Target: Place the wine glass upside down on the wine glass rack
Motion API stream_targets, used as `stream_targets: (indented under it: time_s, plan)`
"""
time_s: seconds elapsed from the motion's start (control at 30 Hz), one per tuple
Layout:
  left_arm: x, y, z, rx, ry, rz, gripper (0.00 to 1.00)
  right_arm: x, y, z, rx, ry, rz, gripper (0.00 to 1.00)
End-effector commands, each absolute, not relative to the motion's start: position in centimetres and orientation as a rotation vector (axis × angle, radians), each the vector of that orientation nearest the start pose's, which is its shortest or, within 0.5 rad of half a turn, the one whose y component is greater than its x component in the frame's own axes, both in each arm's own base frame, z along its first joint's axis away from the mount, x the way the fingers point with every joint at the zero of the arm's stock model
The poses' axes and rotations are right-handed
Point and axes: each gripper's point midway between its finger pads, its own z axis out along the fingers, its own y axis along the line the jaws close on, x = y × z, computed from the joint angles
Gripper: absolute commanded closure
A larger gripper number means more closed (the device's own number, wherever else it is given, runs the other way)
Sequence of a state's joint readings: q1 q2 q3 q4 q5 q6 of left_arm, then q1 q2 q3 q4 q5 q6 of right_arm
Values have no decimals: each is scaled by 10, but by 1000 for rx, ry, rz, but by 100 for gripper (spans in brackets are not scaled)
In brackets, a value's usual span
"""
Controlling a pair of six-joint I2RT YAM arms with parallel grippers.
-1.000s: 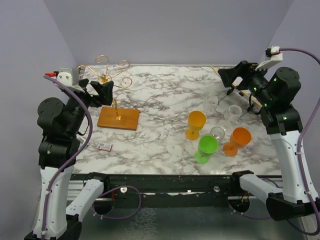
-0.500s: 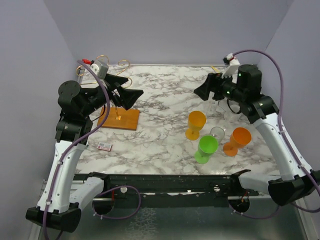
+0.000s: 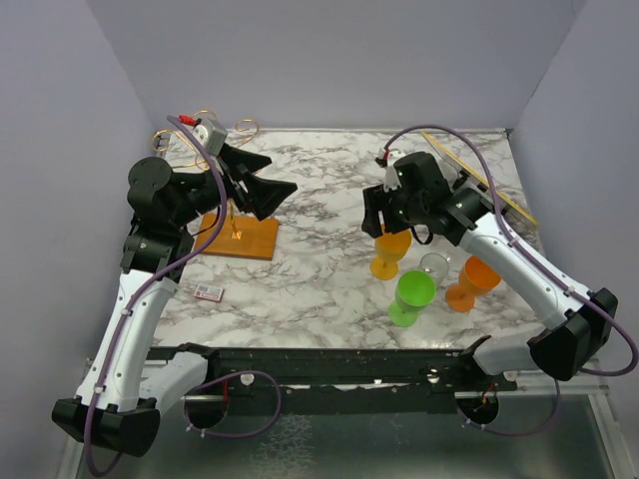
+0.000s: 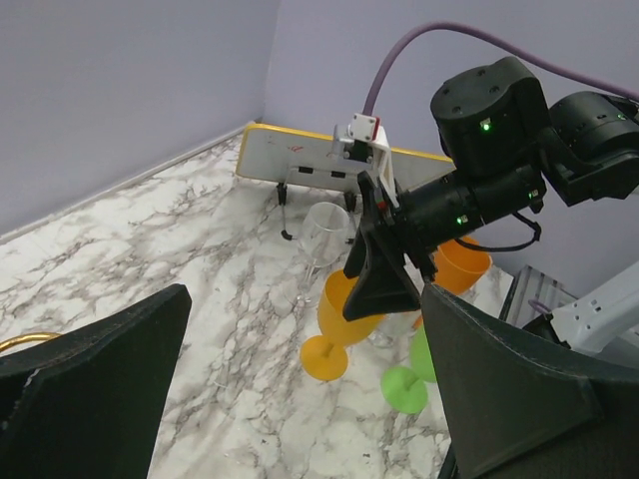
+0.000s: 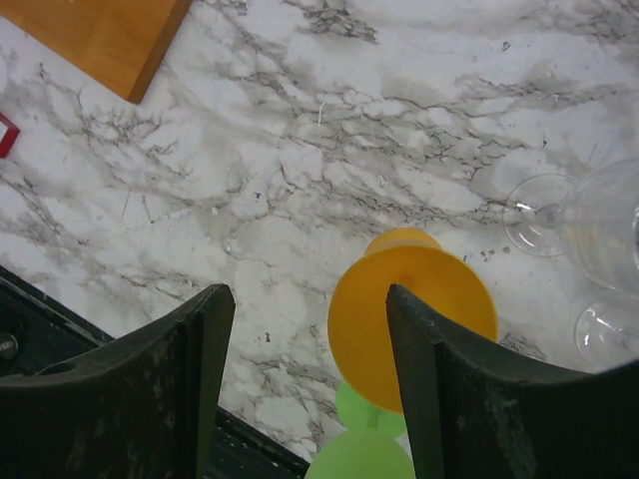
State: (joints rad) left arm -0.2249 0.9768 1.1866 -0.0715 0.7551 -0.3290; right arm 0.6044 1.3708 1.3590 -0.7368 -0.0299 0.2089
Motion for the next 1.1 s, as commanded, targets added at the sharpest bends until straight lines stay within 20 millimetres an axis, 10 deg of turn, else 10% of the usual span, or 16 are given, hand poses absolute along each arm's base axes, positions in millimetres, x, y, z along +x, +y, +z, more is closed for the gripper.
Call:
stream_targets:
  time_s: [0.0,0.47,0.67,0.87,1.07]
  plan:
    - [251,-195,433,603,1398,-977,1,271,215,207,-503,2404,356,32]
    - [257,-187,431,543,1401,-913,1,270,224,160,-588,2515,0,61]
    - [256,-185,431,536,1400,-904,1,280,221,160,-565,2482,-77,92]
    - [257,-187,435,519,1405,-925,1,295,244,197,-565,2318,61,99]
    - [265,-180,449,398,1410,-935,1,312,291,287,-476,1929,437,99]
